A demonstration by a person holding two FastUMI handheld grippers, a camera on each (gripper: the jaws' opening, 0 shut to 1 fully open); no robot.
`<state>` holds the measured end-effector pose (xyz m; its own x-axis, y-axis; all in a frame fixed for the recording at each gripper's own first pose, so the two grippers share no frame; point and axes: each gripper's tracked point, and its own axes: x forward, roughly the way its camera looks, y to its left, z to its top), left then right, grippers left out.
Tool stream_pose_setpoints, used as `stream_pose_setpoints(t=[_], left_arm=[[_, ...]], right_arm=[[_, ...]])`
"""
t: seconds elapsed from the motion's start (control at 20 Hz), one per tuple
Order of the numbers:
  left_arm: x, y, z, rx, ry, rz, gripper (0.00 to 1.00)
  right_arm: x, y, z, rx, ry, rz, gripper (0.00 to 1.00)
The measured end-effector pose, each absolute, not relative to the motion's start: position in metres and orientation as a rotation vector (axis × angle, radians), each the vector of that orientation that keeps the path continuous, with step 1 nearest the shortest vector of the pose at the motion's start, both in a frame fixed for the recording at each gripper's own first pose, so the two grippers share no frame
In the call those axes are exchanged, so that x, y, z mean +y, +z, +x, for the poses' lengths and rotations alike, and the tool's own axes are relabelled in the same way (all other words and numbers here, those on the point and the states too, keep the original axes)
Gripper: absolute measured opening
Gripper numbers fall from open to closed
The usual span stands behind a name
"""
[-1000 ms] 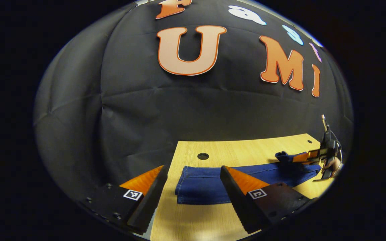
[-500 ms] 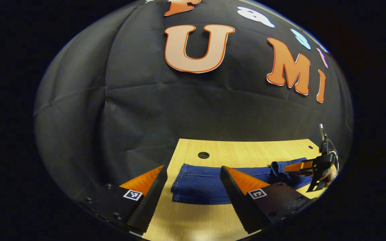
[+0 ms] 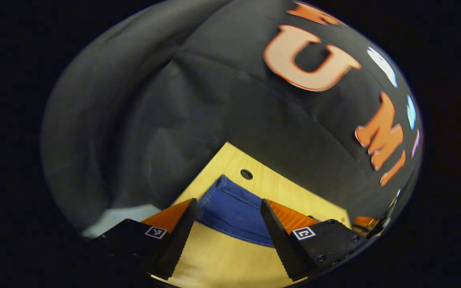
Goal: Grasp the waist and the cuffs of the jeans and fold them to make the two legs overlap; first hold the waist and fold one-third of the jeans toward the cuffs, then hold the cuffs and fold the remaining one-third in the same direction to finish folding.
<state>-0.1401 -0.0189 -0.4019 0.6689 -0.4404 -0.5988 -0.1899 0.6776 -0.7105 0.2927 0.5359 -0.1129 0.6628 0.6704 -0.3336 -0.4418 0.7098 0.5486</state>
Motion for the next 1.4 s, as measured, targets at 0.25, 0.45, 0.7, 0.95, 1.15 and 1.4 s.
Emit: stream_pose_setpoints(t=[0.25,0.45,0.7,0.95,1.15,1.4], left_arm=[[-0.003,-0.426,-0.162,0.999,-0.011,-1.034,0.98],[0.001,-0.439,-0.155,1.051,0.028,-1.002,0.98],[-0.022,-0.479,-0.143,1.094,0.101,-1.042,0.98],[-0.036,-0.480,-0.111,1.010,0.076,-1.119,0.98],[-0.069,-0.486,-0.082,0.983,0.053,-1.112,0.88],[-0.084,-0.492,-0.081,1.036,0.019,-0.869,0.11]], right_arm=[[0.517,-0.117,0.294,0.568,0.660,0.448,0.95],[0.499,-0.134,0.301,0.598,0.635,0.440,0.96],[0.482,-0.145,0.311,0.625,0.601,0.449,0.96],[0.476,-0.138,0.321,0.630,0.597,0.497,0.96],[0.470,-0.137,0.326,0.625,0.580,0.505,0.96],[0.458,-0.143,0.328,0.620,0.558,0.470,0.96]])
